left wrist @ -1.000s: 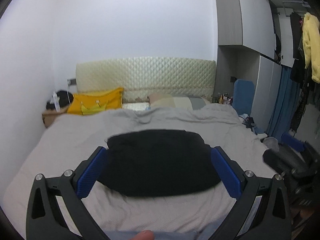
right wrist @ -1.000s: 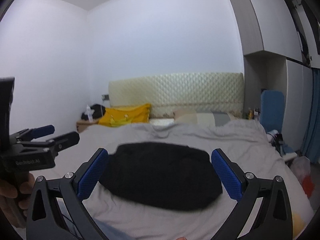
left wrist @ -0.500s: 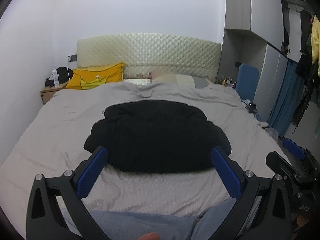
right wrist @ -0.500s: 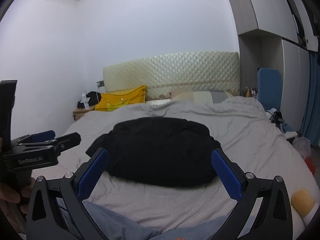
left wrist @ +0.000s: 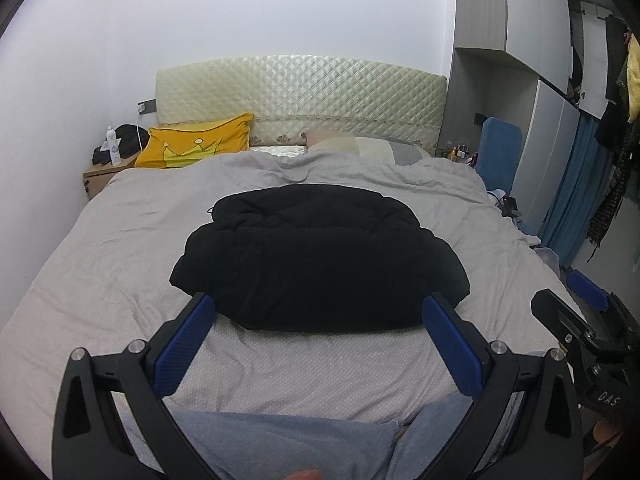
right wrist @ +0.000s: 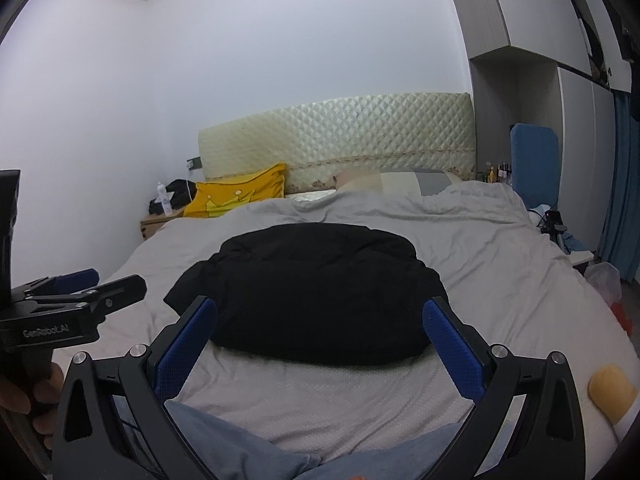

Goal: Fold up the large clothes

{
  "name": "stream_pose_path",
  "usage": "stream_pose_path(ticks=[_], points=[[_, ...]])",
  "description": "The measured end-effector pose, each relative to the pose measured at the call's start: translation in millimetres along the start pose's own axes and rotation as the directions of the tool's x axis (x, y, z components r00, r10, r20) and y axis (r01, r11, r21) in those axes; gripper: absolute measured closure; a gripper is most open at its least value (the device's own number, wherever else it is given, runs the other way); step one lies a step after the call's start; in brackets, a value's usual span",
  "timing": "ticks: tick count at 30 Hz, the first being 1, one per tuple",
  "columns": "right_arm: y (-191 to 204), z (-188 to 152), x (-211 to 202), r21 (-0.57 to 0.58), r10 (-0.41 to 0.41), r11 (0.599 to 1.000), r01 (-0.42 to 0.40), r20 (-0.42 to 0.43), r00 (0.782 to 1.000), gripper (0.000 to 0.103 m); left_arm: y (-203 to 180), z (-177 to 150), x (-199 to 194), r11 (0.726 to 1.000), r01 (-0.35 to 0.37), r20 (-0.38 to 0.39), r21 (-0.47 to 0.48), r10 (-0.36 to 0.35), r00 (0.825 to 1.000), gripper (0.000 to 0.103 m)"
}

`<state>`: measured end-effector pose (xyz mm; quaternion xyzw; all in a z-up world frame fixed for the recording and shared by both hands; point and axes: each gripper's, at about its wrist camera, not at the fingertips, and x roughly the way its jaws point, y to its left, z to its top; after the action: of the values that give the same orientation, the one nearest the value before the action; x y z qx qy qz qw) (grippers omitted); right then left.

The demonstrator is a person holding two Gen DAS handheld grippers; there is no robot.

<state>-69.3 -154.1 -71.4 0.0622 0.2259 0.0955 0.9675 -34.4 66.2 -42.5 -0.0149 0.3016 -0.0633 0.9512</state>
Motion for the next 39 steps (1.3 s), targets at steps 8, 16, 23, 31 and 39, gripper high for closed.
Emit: stream_pose_path(ticks=[8,16,23,31,39], points=[[0.3,-0.2,-0.8,-0.007,-0.005,1.000,0.005,-0.001,1.000,0.000,2.3,-3.2,-0.1,1.000,0.004,-0.007,-0.003,-0.004,1.000,0.000],[0.6,-1.1,-0.2,-0.004,-0.008,1.000,0.008,-0.006,1.000,0.000,2.8,-4.9,0.2,1.000,0.007,-0.009,0.006,-0.007,1.000,0.000],[0.3,-0.4,-1.1,-0.005,-0.007,1.000,0.006,-0.004,1.000,0.000,4.7,-5.9,0.7,1.000,0.005,-0.009,-0.005,-0.005,1.000,0.000],[-0.4,-2.4,1.5,-0.012,-0.017,1.000,0.017,-0.007,1.000,0.000,6.4,-5.5,1.3,1.000,0.003,-0.007,-0.011,-0.003,1.000,0.000],[0.0,-3.4,0.8,-0.013,-0.014,1.000,0.014,-0.006,1.000,0.000,6.6,-5.8,0.8,1.000,0.004,-0.005,-0.010,-0.004,1.000,0.000]])
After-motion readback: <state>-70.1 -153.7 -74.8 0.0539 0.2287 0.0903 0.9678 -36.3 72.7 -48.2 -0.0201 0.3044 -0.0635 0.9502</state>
